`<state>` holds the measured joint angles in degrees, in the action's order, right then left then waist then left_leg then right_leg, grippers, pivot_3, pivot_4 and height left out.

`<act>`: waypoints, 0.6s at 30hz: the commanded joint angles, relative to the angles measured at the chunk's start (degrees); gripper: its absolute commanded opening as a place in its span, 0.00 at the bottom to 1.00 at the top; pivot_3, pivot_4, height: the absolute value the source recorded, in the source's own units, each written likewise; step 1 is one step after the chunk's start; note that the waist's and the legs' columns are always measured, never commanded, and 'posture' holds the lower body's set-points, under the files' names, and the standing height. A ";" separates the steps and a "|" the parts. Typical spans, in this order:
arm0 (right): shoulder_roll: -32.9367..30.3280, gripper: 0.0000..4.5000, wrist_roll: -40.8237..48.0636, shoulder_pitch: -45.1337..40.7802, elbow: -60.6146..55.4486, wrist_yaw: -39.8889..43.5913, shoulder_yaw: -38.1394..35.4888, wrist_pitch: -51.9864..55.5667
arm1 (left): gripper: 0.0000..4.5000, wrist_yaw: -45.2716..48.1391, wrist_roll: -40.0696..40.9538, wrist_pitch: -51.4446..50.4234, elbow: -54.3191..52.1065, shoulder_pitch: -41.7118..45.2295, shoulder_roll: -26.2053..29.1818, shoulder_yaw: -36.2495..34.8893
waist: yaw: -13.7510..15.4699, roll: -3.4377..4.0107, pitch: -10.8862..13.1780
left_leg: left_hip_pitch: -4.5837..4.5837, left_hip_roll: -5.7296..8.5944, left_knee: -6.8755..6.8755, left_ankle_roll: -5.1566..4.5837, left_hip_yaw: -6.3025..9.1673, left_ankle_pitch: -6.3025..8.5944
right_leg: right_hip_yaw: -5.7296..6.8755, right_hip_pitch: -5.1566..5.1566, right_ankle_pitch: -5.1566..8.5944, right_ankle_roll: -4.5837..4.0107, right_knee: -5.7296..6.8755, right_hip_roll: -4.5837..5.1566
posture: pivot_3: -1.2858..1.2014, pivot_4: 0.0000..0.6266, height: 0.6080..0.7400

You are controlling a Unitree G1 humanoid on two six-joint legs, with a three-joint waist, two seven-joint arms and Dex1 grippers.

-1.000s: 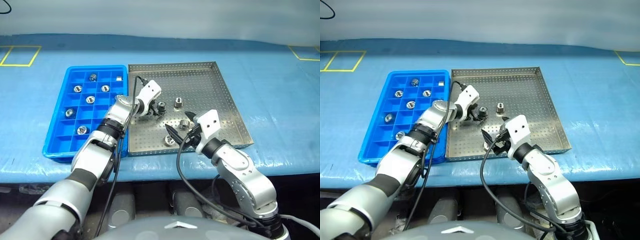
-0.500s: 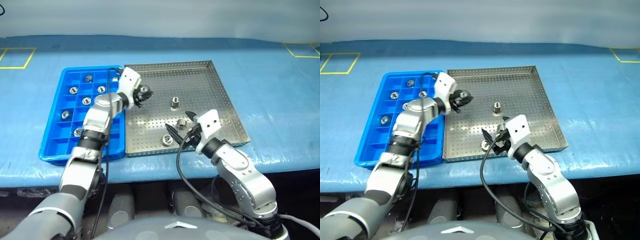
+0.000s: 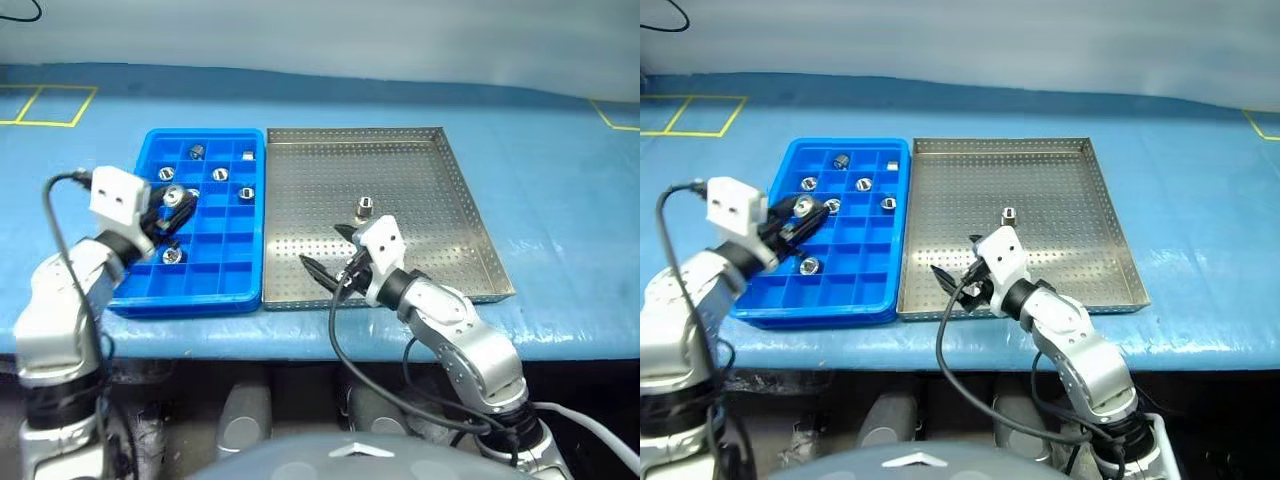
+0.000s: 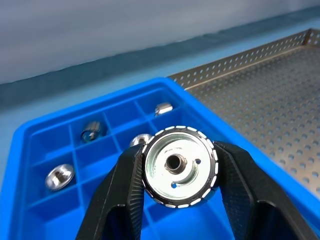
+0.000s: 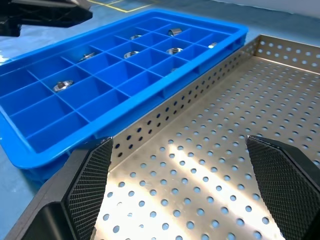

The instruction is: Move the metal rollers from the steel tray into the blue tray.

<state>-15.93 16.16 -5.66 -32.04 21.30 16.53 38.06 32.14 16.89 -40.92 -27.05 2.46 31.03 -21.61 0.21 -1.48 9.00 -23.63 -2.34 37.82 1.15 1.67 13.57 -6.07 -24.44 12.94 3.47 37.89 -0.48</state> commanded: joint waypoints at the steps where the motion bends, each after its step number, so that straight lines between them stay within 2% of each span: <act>1: 0.43 1.00 0.63 -1.09 -0.31 1.26 0.53 -0.83 | 0.41 2.71 2.05 -0.33 -6.62 -6.96 3.21 -4.26 | 0.84 -0.01 0.01 | 0.00 0.01 0.00 0.00 -0.02 0.00 | 0.00 0.00 0.01 -0.02 -0.01 0.02 | 0.61 0.24 1.00; 7: 0.58 1.00 1.02 -1.87 0.51 2.98 1.42 -0.45 | 0.41 1.38 1.63 -5.85 -10.59 -17.36 7.16 -7.79 | 2.63 -0.03 0.04 | 0.03 -0.07 0.01 0.01 -0.04 0.00 | 0.08 -0.02 0.07 -0.10 -0.05 0.02 | 0.62 0.24 1.00; 18: -0.60 1.00 2.32 -2.11 -0.07 9.16 3.25 -3.02 | 0.41 -4.59 -0.77 -12.06 -8.65 -17.56 8.69 -4.92 | 2.98 -0.01 0.05 | 0.06 -0.17 -0.13 0.05 -0.18 0.02 | 0.09 -0.10 0.10 -0.15 -0.06 0.00 | 0.62 0.24 1.00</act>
<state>-16.54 17.43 -7.09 -30.40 29.61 19.71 36.65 28.37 16.91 -52.02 -35.15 -15.30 38.65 -27.16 3.19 -1.49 9.06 -23.56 -2.50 37.66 1.21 1.50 13.59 -5.98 -24.55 13.04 3.31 37.83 -0.48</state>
